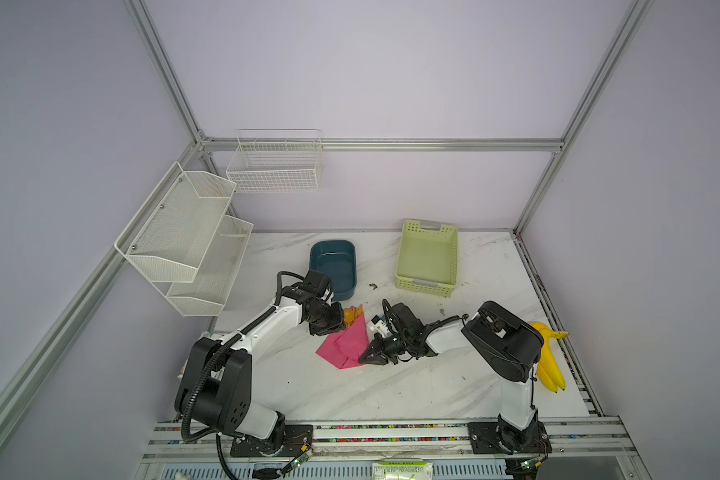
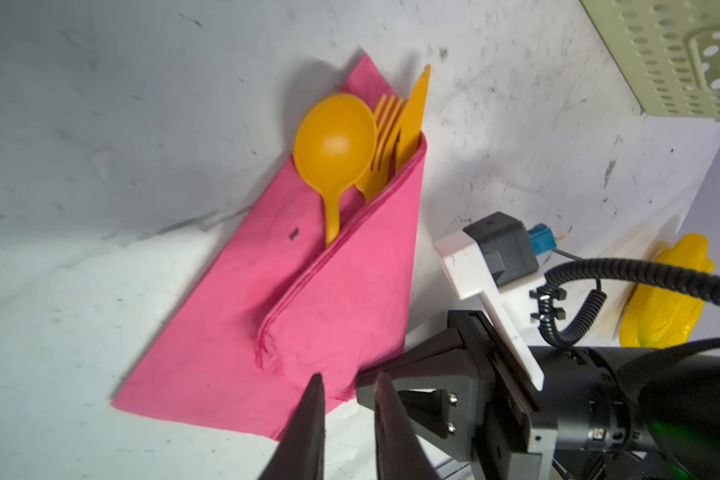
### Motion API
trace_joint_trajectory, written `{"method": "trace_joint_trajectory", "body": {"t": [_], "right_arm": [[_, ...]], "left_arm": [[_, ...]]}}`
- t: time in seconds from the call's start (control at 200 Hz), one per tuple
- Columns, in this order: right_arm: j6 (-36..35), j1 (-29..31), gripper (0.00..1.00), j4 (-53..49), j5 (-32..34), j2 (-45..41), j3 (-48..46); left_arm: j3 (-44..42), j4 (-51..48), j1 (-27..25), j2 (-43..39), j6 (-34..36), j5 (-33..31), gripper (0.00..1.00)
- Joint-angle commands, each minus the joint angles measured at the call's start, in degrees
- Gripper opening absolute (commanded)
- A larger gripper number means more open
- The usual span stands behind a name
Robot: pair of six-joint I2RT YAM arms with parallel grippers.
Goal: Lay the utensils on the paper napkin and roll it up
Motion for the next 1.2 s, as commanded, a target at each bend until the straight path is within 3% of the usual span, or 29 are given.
{"method": "trace_joint_trajectory", "body": {"t": [0.0,0.395,0.975,1.195], "right_arm": [[5.3,-0.2,0.0,0.9,4.1,-0.4,-2.8],[10.0,-0.1,0.0,3.7,7.9,-4.4,-7.6],[10.1,-0.2,0.0,3.9,9.0,-8.6,-9.8],[6.2,-1.9,0.12,3.6,5.7,-10.8,-4.1]], "left_arm": [[1.9,0.3,-3.3,2.1,-1.8,0.7,0.16],[-3.1,5.9,-4.3,7.9,-1.7,0.8,0.07],[-3.3,10.9,-5.0,15.2,-0.5,2.9,0.05],[-3.4,10.7,-5.3,15.6,0.1,1.2,0.04]]}}
